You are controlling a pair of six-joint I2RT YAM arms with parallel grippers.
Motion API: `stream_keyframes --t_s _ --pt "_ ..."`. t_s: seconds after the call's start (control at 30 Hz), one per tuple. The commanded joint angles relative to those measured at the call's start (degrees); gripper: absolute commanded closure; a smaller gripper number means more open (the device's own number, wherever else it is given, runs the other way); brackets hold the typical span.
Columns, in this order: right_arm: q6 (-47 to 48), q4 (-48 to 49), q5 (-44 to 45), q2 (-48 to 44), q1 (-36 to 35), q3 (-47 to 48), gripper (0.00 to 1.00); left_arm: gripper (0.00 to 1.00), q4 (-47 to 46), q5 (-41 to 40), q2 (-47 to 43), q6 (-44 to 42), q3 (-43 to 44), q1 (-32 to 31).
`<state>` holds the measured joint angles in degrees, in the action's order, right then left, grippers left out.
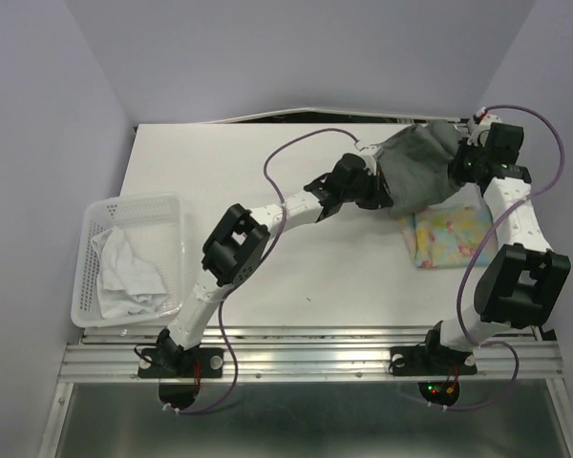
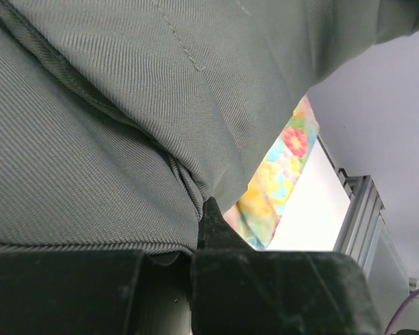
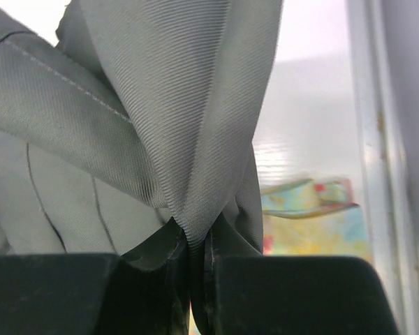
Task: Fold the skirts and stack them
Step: Neatly place the folded skirt to the corner
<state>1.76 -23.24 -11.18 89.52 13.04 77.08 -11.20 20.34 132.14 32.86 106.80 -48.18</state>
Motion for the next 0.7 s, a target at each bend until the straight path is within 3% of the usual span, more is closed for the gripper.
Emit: stream_keyframes --t_s 0.0,0.43,0.67 --pt "3.2 -0.1 -3.0 -4.6 6.7 1.1 0.99 1.00 -2.2 1.7 -1.2 -2.1 5.2 -2.7" --pt "12.0 -5.6 -9.1 -10.8 23.9 -8.3 0.99 1.00 -0.1 3.1 0.1 -3.9 6.0 -7.6" --pt "16.7 -3.7 -9.4 -9.7 28.1 -17.6 0.99 1.00 0.7 5.1 5.1 -3.0 6.4 -9.6"
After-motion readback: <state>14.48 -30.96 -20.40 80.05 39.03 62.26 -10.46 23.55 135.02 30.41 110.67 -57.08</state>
